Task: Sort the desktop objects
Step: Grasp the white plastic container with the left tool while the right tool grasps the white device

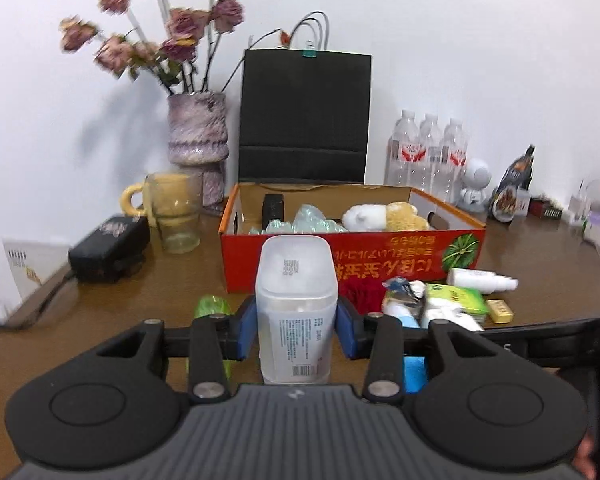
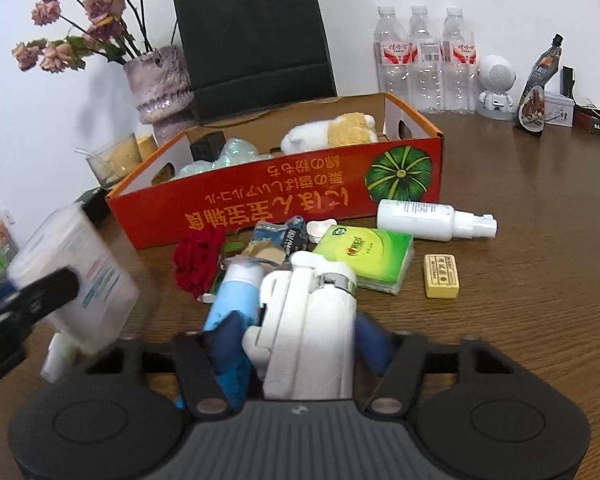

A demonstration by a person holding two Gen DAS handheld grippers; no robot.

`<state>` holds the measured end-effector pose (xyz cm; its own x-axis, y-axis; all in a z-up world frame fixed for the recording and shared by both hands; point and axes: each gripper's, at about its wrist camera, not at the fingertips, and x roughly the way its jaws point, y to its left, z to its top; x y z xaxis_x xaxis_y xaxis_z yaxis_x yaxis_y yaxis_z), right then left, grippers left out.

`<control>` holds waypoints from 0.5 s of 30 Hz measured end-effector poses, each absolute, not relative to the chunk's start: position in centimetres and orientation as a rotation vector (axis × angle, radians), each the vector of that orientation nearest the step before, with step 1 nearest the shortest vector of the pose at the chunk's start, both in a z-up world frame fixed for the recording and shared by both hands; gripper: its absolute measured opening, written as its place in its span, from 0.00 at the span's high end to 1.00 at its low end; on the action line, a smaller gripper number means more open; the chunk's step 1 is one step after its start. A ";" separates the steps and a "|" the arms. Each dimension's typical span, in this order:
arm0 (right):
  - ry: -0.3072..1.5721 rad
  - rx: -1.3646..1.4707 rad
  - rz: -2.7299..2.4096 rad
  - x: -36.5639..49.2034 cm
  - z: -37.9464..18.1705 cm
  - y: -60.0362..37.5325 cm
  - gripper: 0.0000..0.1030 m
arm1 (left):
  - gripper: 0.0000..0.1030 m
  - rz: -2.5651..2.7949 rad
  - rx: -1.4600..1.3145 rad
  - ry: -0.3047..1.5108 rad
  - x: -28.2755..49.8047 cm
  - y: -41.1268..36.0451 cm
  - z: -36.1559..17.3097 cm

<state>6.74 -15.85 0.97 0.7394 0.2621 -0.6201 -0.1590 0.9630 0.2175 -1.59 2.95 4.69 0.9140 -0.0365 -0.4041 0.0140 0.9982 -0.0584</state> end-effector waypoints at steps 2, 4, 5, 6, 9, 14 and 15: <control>0.689 0.119 0.227 5.3 0.8 -16.2 0.46 | 0.60 -0.007 -0.077 0.445 -2.3 3.3 4.2; 0.682 0.084 0.211 3.6 0.8 -16.8 0.46 | 0.60 0.008 -0.084 0.462 -3.2 3.7 3.8; 0.680 0.073 0.208 2.6 0.9 -17.2 0.46 | 0.60 0.014 -0.087 0.469 -3.7 4.0 3.6; 0.678 0.063 0.206 1.6 0.9 -17.6 0.46 | 0.60 0.013 -0.090 0.471 -4.0 4.1 3.5; 0.674 0.053 0.188 -0.7 0.9 -18.7 0.47 | 0.60 0.001 -0.109 0.461 -4.5 4.5 4.0; 0.642 0.066 0.171 -2.1 2.0 -19.6 0.47 | 0.60 -0.075 -0.152 0.419 -4.1 4.7 6.0; 0.630 0.081 0.175 -2.0 2.4 -19.9 0.48 | 0.60 -0.089 -0.157 0.409 -3.8 4.7 6.3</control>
